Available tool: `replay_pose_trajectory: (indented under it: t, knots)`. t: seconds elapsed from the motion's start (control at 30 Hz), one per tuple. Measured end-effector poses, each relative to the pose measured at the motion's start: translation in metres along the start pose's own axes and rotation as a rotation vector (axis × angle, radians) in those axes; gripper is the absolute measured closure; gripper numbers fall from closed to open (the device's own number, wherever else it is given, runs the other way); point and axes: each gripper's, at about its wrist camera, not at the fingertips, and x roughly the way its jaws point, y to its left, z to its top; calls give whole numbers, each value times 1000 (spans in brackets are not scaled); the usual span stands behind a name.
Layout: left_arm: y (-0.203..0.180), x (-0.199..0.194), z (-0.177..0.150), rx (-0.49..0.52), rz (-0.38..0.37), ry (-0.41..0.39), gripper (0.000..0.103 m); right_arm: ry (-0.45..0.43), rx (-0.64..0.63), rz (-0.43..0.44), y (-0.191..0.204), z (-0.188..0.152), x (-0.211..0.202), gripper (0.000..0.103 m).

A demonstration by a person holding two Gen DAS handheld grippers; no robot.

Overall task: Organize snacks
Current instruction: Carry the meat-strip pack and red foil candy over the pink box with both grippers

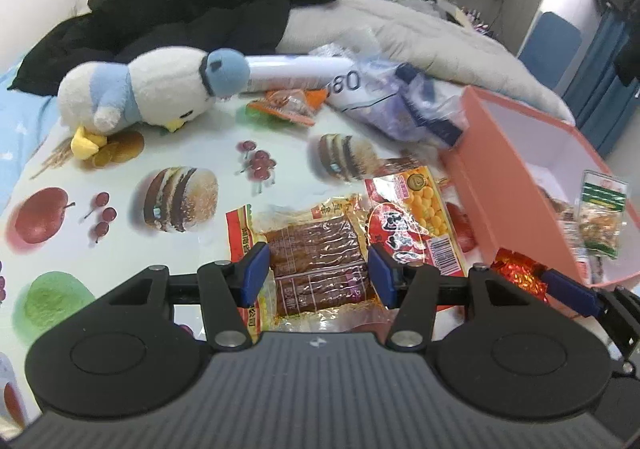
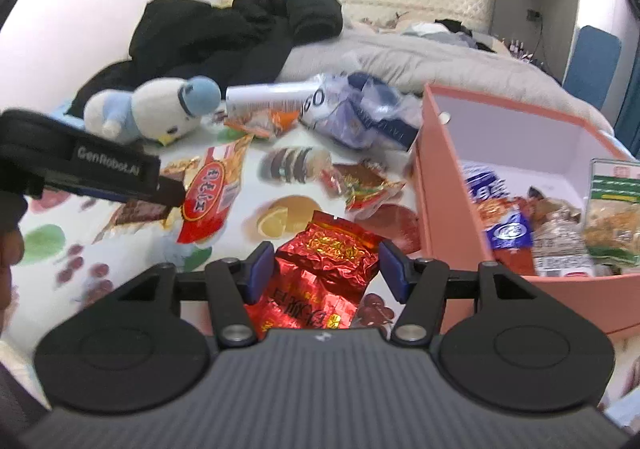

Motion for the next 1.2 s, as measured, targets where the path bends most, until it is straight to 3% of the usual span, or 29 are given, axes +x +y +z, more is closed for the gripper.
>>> replay_pose_trajectory:
  t: [0.33,0.6,0.9,1.03,1.2]
  knots:
    - [-32,-58,6,2,-40,-79,43,-77,26,-10,-17,16,-56,43]
    - [-66,-83,15,12,-102,-114,43,-120,68,-60,-47,23,-90,43]
    - [-129,-76,31,73,-197,-130,43,-150,105,-164,-105,33,-118,43]
    - [-164,-68,39,128,-235,-123,43,-153,89,-219,-131,37,-112,43]
    - [-200,-50,50,181,-254,-106,43,-134,124,-222,-163,43,-96,43]
